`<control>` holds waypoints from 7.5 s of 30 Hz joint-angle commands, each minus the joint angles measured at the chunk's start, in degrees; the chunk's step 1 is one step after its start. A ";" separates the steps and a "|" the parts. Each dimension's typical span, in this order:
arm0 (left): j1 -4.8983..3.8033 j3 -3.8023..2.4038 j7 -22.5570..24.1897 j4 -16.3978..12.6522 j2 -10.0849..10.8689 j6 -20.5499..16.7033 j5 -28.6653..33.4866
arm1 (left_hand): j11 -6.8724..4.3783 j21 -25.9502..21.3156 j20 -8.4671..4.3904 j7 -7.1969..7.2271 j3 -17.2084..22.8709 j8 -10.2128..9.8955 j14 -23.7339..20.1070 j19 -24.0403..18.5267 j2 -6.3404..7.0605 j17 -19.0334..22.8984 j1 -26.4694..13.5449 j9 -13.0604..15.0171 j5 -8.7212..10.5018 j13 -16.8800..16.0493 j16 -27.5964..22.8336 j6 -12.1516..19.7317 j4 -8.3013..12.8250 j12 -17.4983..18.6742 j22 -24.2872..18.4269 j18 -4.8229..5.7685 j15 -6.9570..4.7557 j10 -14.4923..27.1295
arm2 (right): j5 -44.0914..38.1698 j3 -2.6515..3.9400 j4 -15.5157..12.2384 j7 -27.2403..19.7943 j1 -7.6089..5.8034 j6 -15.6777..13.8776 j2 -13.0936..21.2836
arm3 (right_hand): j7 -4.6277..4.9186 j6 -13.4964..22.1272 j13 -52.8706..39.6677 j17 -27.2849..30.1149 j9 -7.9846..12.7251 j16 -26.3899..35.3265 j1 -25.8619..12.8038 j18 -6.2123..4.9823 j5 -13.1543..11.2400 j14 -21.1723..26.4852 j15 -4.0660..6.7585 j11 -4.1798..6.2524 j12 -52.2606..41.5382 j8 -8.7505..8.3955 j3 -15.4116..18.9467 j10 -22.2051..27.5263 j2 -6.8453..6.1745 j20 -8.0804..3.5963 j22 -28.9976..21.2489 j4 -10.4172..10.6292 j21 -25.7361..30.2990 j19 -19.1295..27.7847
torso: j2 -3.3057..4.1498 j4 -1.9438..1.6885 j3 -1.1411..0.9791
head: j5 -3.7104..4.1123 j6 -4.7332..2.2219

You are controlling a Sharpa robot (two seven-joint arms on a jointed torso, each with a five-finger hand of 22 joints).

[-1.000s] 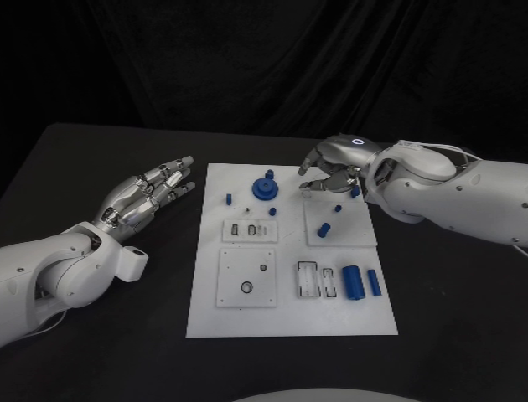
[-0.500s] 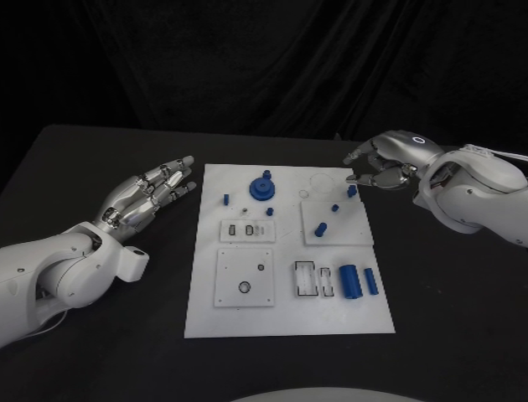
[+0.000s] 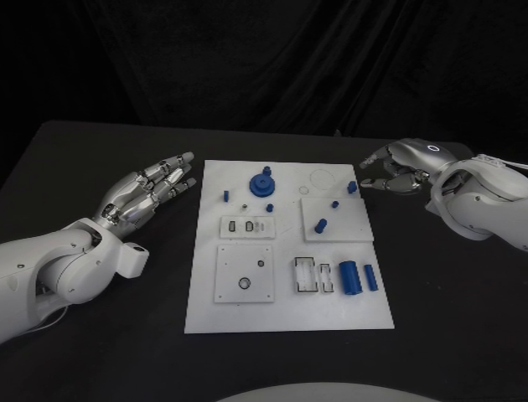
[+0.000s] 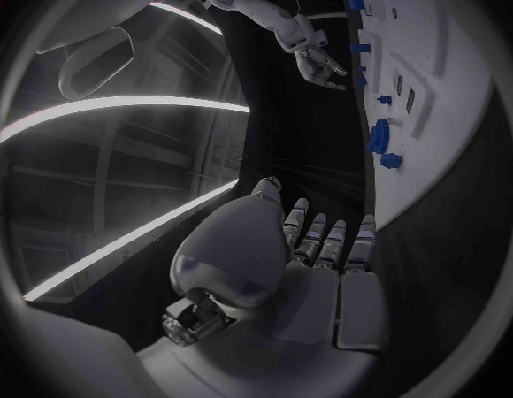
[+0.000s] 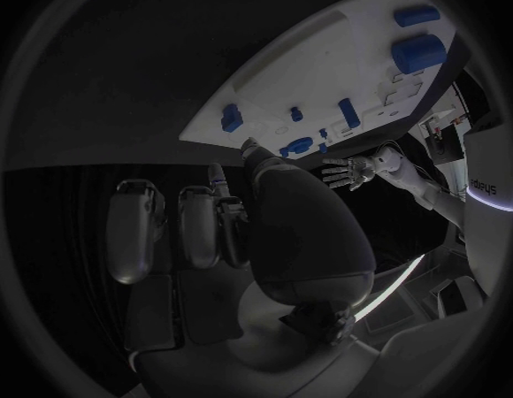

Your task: Assemble the parts on the task board

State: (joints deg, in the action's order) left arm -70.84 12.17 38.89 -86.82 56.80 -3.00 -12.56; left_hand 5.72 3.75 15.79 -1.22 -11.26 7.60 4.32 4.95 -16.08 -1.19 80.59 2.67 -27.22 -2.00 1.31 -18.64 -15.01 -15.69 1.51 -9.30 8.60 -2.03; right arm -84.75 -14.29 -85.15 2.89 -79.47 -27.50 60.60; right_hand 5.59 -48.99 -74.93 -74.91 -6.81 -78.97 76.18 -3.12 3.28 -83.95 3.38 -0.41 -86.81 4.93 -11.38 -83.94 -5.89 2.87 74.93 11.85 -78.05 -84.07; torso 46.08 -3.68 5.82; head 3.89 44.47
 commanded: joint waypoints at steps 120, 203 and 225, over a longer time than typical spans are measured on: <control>0.92 -0.06 1.92 -0.02 -0.72 1.54 0.03 | 0.64 0.17 0.24 -0.13 0.67 -0.40 -0.13 -0.41 0.11 0.00 1.75 -0.10 -2.31 0.02 -0.13 0.64 1.56 0.32 -0.03 -1.09 0.34 0.04 | -4.67 0.39 -7.10 5.01 3.79 1.36 -18.82 | -0.87 -8.68 -9.14 -0.16 -7.24 1.92 4.69 -0.62 3.60 -3.08 0.43 0.24 0.19 10.12 0.13 -1.44 0.33 -0.48 6.42 -1.36 2.91 0.46 | -0.01 -0.03 0.05 | -0.79 1.60; -0.85 -0.10 -2.92 9.12 -5.95 -10.30 -24.27 | 6.71 24.76 0.12 -6.98 -3.60 3.21 42.10 35.68 -0.20 -12.68 -8.22 1.27 17.44 -6.54 25.77 -13.72 -1.67 -27.36 9.50 -1.18 1.07 -33.71 | -1.32 0.21 -10.02 -2.91 1.04 -11.47 -8.64 | 0.60 4.52 -8.50 -0.54 -3.35 1.77 0.82 -0.44 -0.46 -3.24 0.32 0.05 0.56 7.72 5.16 -0.97 -1.29 -0.52 7.36 4.71 3.29 -0.15 | -2.97 -0.16 -1.07 | -3.33 -2.83; -8.76 -0.11 -41.00 1.58 -13.11 -10.02 -67.70 | -3.17 83.68 -9.64 -5.28 -8.70 7.03 85.68 78.91 1.51 -88.81 -8.88 10.44 23.93 -88.00 88.69 -36.78 -1.02 -74.31 81.55 7.65 -8.74 -87.97 | -0.71 0.12 -6.15 0.54 1.96 -6.03 -7.78 | 1.11 2.96 -8.38 -0.09 -2.57 2.14 2.99 -0.58 2.23 -3.14 -0.38 -0.75 0.61 8.75 4.28 -0.86 1.22 0.20 7.34 3.93 3.89 -0.03 | -9.15 0.20 -4.24 | -5.19 4.32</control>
State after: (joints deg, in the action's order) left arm -79.30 12.10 8.88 -84.44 44.20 -15.90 -74.58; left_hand 5.20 86.83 6.10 -6.62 -20.29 14.31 83.96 82.79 -15.11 -74.95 71.92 12.75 -3.09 -70.46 89.85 -54.86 -15.93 -80.62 74.91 -2.48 0.22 -81.40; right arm -85.56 -14.20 -91.47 1.47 -77.70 -35.60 52.79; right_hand 6.72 -45.63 -74.90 -74.93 -9.47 -77.01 78.94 -3.12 5.29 -83.95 3.37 -0.74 -85.94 13.31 -6.74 -84.03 -5.03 2.56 74.91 15.87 -74.55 -83.96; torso 37.71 -3.70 2.08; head -0.93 48.26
